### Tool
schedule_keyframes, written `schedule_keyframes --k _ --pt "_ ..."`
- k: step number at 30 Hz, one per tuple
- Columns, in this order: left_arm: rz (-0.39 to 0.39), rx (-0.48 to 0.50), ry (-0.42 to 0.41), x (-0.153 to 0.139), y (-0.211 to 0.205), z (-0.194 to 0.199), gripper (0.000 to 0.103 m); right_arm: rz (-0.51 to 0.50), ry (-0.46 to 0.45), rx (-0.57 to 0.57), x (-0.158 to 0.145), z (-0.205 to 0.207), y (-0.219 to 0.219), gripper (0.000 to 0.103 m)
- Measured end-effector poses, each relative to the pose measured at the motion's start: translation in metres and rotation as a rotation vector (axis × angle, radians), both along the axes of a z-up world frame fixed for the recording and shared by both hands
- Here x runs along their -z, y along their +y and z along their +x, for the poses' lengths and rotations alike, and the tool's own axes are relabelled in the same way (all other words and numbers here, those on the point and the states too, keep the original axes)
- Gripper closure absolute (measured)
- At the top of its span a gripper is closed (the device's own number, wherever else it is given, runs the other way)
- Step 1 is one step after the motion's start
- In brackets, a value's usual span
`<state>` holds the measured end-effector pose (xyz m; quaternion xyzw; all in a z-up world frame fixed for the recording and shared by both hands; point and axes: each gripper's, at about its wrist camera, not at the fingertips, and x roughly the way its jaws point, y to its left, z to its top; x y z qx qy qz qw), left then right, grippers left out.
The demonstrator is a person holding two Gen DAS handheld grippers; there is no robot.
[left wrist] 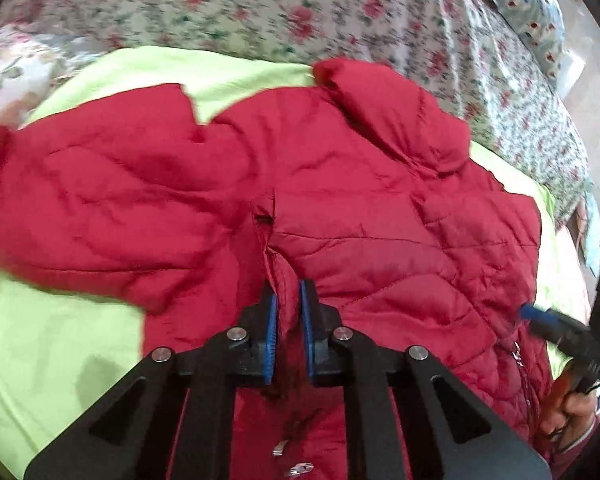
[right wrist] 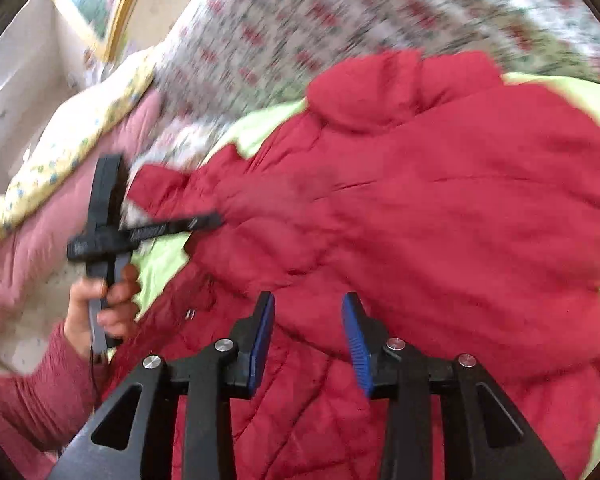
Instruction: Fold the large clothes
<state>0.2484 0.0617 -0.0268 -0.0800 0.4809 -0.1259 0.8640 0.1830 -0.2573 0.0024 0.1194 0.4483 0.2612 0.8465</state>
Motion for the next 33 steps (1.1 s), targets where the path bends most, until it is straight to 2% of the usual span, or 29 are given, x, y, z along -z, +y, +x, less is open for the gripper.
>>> schedule_keyframes --k 5,9,13,17,21,26,29,33 --pt "0.027 -0.003 -0.004 0.004 0.003 0.001 0.094 -0.138 -0.072 0.266 -0.01 0.015 -0.038 0.061" --pt "0.086 -0.016 -0.034 -0.004 -0.004 -0.007 0.09 -0.203 -0.023 0.376 0.009 0.036 -0.054 0.061" --pt "0.118 -0.057 -0.145 -0.032 -0.002 -0.025 0.09 -0.239 0.028 0.401 0.033 0.045 -0.053 0.063" --pt "0.038 0.017 -0.16 -0.044 -0.015 -0.03 0.09 -0.273 0.014 0.415 0.038 0.043 -0.049 0.063" --pt "0.027 0.082 -0.119 -0.028 -0.044 -0.022 0.087 -0.323 0.002 0.415 0.041 0.045 -0.044 0.062" --pt "0.068 0.065 -0.012 0.018 -0.058 -0.004 0.085 -0.355 -0.009 0.417 0.041 0.042 -0.041 0.062" --pt "0.075 0.062 -0.006 0.031 -0.053 -0.004 0.085 -0.338 -0.02 0.419 0.031 0.036 -0.04 0.06" --pt "0.055 0.058 0.001 0.036 -0.05 -0.004 0.085 -0.33 -0.077 0.384 0.018 0.026 -0.028 0.055"
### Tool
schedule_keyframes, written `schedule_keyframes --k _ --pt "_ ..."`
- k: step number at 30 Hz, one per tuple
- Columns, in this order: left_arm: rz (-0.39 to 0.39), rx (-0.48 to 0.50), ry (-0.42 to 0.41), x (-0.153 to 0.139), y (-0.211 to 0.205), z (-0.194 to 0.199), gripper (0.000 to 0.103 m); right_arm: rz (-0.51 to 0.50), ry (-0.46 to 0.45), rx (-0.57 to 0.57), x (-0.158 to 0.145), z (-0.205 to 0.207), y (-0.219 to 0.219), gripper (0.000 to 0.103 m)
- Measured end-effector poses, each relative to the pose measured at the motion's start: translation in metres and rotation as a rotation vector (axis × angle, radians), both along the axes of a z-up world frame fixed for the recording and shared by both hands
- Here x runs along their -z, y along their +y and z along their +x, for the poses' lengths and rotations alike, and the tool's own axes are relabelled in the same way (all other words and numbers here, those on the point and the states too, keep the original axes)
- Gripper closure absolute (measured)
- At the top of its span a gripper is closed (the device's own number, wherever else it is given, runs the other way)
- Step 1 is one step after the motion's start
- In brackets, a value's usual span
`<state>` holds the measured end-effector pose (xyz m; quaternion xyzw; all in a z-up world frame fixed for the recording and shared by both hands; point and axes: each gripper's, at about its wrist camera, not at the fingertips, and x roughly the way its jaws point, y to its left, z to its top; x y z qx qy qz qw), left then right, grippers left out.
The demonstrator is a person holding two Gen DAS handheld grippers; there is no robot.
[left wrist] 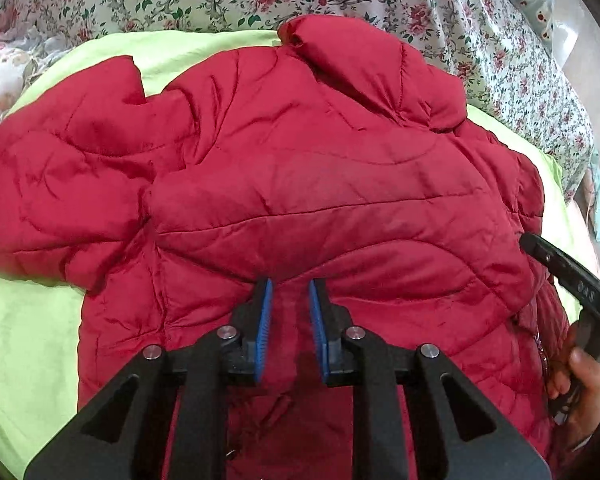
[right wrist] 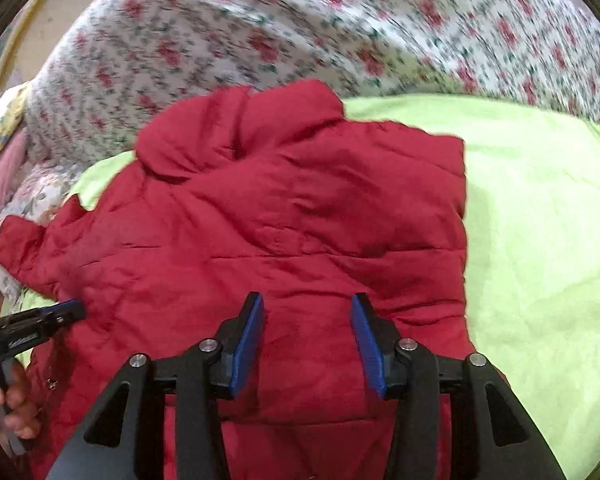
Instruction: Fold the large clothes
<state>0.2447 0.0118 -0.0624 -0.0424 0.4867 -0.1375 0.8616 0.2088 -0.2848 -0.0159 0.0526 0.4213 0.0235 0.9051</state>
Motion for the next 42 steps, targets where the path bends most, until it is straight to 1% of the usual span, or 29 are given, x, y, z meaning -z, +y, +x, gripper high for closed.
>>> schedule_keyframes --k 2,5,6,8,11,13,15,17,18,20,23,25,27,28,29,30,33,35,37,39,41,42 --pt "0.007 0.002 -0.003 0.001 -0.002 0.001 0.085 -0.028 0.011 -0.042 0.002 0.0 0.012 0.054" --pt "0.003 0.01 -0.008 0.002 -0.002 0.0 0.085 -0.107 0.057 -0.058 0.017 0.006 0.021 0.053" --pt "-0.006 0.012 -0.006 0.003 0.0 0.0 0.085 -0.107 0.077 -0.058 0.024 0.009 0.019 0.053" --pt "-0.021 0.006 0.006 0.005 0.002 0.002 0.085 -0.107 0.085 -0.055 0.031 0.013 0.015 0.052" --pt "-0.027 0.001 0.005 0.003 0.004 0.001 0.085 -0.123 0.09 -0.054 0.033 0.016 0.016 0.052" --pt "-0.046 0.001 -0.002 -0.001 0.008 -0.002 0.085 -0.109 0.088 -0.05 0.03 0.015 0.015 0.052" --pt "-0.079 -0.012 0.014 -0.005 0.015 -0.005 0.085 -0.066 0.082 -0.042 0.024 0.011 0.009 0.052" --pt "-0.104 -0.04 0.01 -0.013 0.026 -0.01 0.084 -0.023 0.076 -0.033 0.016 0.005 0.004 0.052" --pt "-0.104 -0.052 0.002 -0.016 0.03 -0.012 0.083 -0.011 0.074 -0.029 0.013 0.003 0.002 0.052" --pt "-0.106 -0.078 -0.016 -0.022 0.04 -0.018 0.075 0.013 0.061 -0.026 0.005 -0.004 0.0 0.052" --pt "-0.116 -0.121 -0.018 -0.025 0.058 -0.023 0.073 0.043 0.046 -0.039 -0.008 -0.015 0.0 0.052" --pt "-0.122 -0.159 -0.016 -0.024 0.072 -0.025 0.073 0.046 0.045 -0.049 -0.012 -0.021 0.003 0.048" --pt "-0.136 -0.2 -0.014 -0.023 0.086 -0.027 0.064 0.053 0.05 -0.059 -0.014 -0.027 0.005 0.048" --pt "-0.143 -0.231 -0.013 -0.022 0.096 -0.029 0.053 0.058 0.052 -0.065 -0.015 -0.029 0.006 0.048" --pt "-0.145 -0.249 -0.016 -0.021 0.102 -0.031 0.049 0.061 0.055 -0.071 -0.016 -0.033 0.008 0.048" --pt "-0.146 -0.274 -0.025 -0.021 0.111 -0.032 0.049 0.063 0.057 -0.076 -0.017 -0.036 0.009 0.047" --pt "-0.134 -0.329 -0.027 -0.019 0.136 -0.032 0.047 0.081 0.053 -0.09 -0.019 -0.044 0.011 0.047" --pt "-0.126 -0.37 -0.025 -0.016 0.153 -0.031 0.04 0.088 0.053 -0.097 -0.02 -0.049 0.011 0.046" --pt "-0.112 -0.42 -0.021 -0.013 0.172 -0.029 0.036 0.095 0.055 -0.104 -0.021 -0.054 0.012 0.046" --pt "-0.088 -0.482 -0.016 -0.01 0.194 -0.026 0.036 0.099 0.058 -0.106 -0.021 -0.058 0.012 0.045" --pt "-0.061 -0.542 -0.015 -0.008 0.214 -0.022 0.029 0.103 0.061 -0.106 -0.021 -0.063 0.011 0.045" --pt "-0.052 -0.576 -0.017 -0.007 0.226 -0.02 0.028 0.105 0.061 -0.105 -0.021 -0.064 0.011 0.045"
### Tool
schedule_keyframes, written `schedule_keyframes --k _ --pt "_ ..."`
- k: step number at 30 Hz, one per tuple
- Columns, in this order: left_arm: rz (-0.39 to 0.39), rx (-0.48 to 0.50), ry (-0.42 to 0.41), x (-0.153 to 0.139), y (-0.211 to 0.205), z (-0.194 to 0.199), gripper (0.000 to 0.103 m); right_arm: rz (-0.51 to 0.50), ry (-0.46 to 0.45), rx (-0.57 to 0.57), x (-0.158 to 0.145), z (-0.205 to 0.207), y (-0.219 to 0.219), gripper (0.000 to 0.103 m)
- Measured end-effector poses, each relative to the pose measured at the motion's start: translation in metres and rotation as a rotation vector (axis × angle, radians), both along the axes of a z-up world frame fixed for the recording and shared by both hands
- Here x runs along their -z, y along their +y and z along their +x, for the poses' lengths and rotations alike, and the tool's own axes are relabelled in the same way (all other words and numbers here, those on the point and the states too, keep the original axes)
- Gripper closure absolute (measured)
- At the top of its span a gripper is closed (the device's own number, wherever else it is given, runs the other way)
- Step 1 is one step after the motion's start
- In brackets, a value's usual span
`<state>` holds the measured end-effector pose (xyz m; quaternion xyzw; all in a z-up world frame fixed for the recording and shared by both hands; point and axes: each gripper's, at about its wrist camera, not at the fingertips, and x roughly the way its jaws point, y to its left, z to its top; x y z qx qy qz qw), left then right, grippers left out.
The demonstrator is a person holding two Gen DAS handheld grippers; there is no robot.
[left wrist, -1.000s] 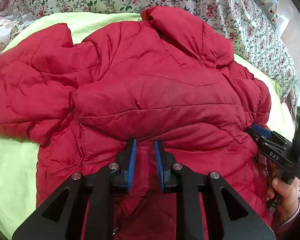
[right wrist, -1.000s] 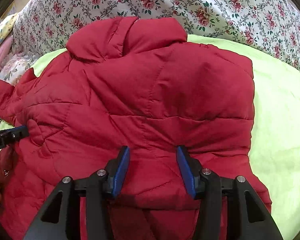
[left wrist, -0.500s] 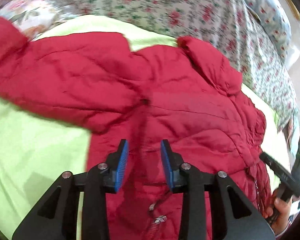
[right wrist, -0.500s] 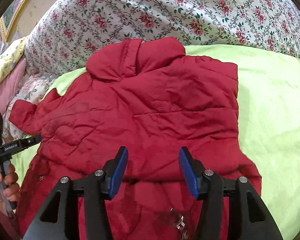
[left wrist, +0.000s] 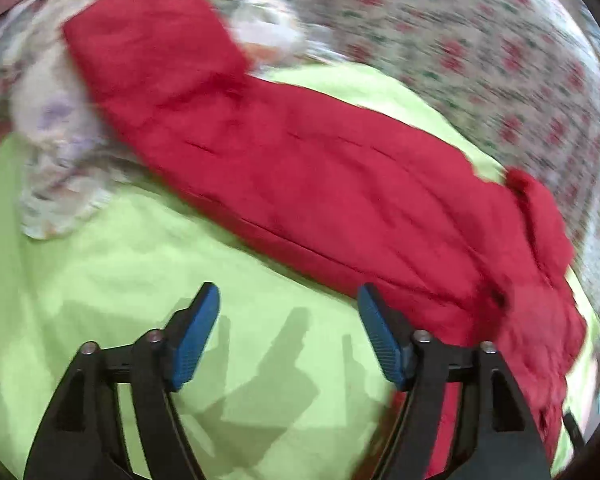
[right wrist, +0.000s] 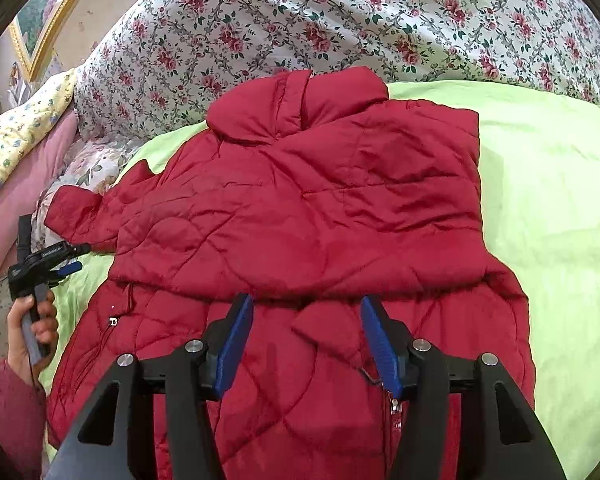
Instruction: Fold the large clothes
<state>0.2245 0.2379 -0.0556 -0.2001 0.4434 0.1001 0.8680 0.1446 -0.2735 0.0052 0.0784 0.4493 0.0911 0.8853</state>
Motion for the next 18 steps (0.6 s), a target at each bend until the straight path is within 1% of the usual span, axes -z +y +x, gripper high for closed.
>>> schedule_keyframes --k 4,6,7,8,9,11,12,15,16,17,18 --pt "0.021 -0.111 -0.011 -0.001 0.042 0.009 0.028 0.007 0.01 -0.001 0.0 -0.006 0.0 0.045" --pt "0.082 -0.171 -0.029 -0.005 0.061 0.017 0.027 0.008 0.017 -0.002 0.001 -0.009 0.0 0.045" --pt "0.119 -0.202 -0.036 -0.008 0.071 0.023 0.025 0.008 0.019 -0.002 0.0 -0.011 0.0 0.045" --pt "0.129 -0.22 -0.039 -0.01 0.078 0.026 0.023 0.01 0.021 -0.002 0.0 -0.012 0.0 0.045" --pt "0.119 -0.243 -0.045 -0.011 0.09 0.031 0.023 0.009 0.022 -0.002 0.0 -0.014 0.0 0.045" --pt "0.07 -0.266 -0.064 -0.014 0.109 0.038 0.023 0.007 0.024 0.0 0.0 -0.017 0.0 0.045" --pt "0.061 -0.28 -0.071 -0.016 0.116 0.041 0.023 0.008 0.024 0.003 0.0 -0.018 -0.001 0.045" --pt "0.081 -0.301 -0.064 -0.019 0.128 0.049 0.024 0.009 0.03 0.016 0.002 -0.02 -0.004 0.045" --pt "0.076 -0.289 -0.067 -0.019 0.13 0.051 0.039 0.011 0.034 0.019 0.003 -0.021 -0.005 0.045" --pt "0.062 -0.266 -0.076 -0.018 0.129 0.052 0.065 0.012 0.037 0.022 0.004 -0.021 -0.006 0.045" --pt "0.046 -0.241 -0.08 -0.019 0.126 0.054 0.075 0.012 0.038 0.023 0.004 -0.021 -0.006 0.045"
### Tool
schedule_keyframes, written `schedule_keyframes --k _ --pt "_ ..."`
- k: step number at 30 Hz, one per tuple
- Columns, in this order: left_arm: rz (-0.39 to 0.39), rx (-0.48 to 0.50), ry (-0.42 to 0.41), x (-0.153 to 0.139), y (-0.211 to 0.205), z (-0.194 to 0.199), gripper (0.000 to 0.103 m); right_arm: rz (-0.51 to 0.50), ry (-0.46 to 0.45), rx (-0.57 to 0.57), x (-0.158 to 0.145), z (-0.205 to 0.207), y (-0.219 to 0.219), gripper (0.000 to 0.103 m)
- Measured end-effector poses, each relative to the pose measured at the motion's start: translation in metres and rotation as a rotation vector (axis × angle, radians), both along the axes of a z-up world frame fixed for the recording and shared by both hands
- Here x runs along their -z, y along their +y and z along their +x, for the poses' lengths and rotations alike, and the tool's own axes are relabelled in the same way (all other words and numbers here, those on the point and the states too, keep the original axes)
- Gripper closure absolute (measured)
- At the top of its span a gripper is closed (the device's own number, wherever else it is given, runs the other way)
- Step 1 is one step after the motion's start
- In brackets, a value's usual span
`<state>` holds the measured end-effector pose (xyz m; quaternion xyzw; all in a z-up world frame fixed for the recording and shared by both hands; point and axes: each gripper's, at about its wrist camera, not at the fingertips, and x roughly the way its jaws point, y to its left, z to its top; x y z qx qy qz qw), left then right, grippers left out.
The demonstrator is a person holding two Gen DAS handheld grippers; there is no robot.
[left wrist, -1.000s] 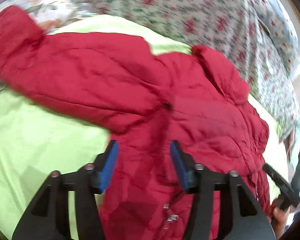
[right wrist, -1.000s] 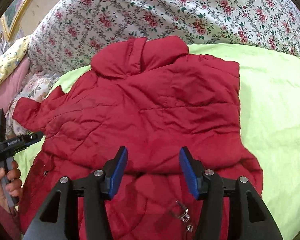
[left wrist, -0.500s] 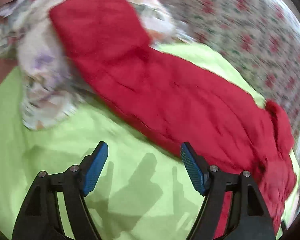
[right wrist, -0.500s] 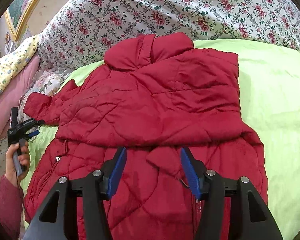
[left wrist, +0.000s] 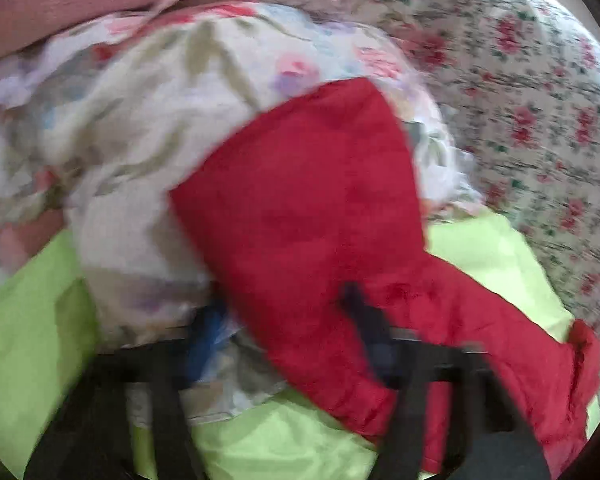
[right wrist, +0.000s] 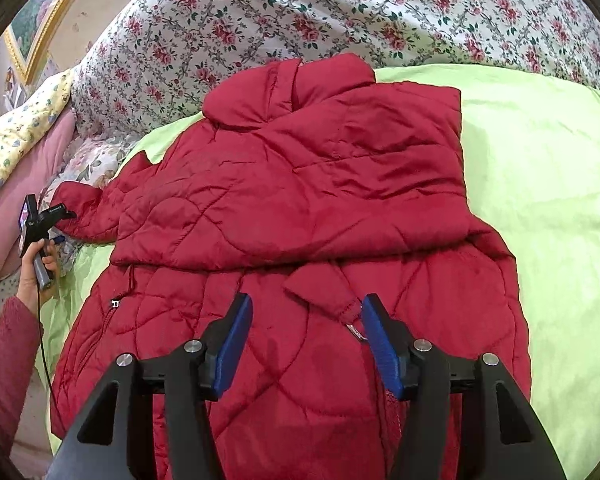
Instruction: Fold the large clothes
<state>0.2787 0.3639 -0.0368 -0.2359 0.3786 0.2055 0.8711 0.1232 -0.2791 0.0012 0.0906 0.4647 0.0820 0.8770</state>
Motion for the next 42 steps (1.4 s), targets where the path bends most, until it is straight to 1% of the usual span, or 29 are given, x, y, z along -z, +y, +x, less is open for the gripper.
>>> schedule_keyframes --k 1,3,7,9,13,16,20,24,31,38,42 --pt "0.005 0.016 -0.003 -0.001 -0.004 -0.001 0.082 0.001 0.0 0.0 0.0 0.0 0.0 0.045" --pt "0.019 0.041 -0.027 -0.008 -0.013 -0.004 0.091 0.002 0.001 0.001 0.001 0.0 0.001 0.045" --pt "0.015 0.107 -0.085 -0.023 -0.04 -0.013 0.094 0.015 0.0 -0.004 0.003 0.0 0.002 0.045" --pt "0.014 0.157 -0.119 -0.032 -0.06 -0.019 0.094 0.026 -0.001 -0.004 0.003 0.0 0.002 0.045" --pt "-0.014 0.256 -0.19 -0.05 -0.099 -0.034 0.094 0.041 0.001 -0.003 0.004 0.0 0.001 0.045" --pt "-0.017 0.328 -0.215 -0.059 -0.129 -0.042 0.094 0.049 0.004 0.001 0.004 0.0 -0.002 0.045" --pt "-0.034 0.454 -0.233 -0.063 -0.182 -0.049 0.095 0.054 0.001 0.007 0.002 -0.002 -0.003 0.045" --pt "-0.048 0.57 -0.224 -0.062 -0.231 -0.055 0.095 0.061 0.0 0.01 0.002 -0.004 -0.004 0.045" --pt "-0.058 0.739 -0.188 -0.055 -0.31 -0.067 0.095 0.083 0.001 0.021 0.002 -0.005 -0.007 0.045" --pt "-0.052 0.851 -0.151 -0.045 -0.369 -0.074 0.094 0.116 -0.002 0.041 0.001 -0.004 -0.013 0.045" --pt "-0.041 0.902 -0.117 -0.032 -0.402 -0.076 0.094 0.147 -0.019 0.057 -0.005 0.001 -0.02 0.045"
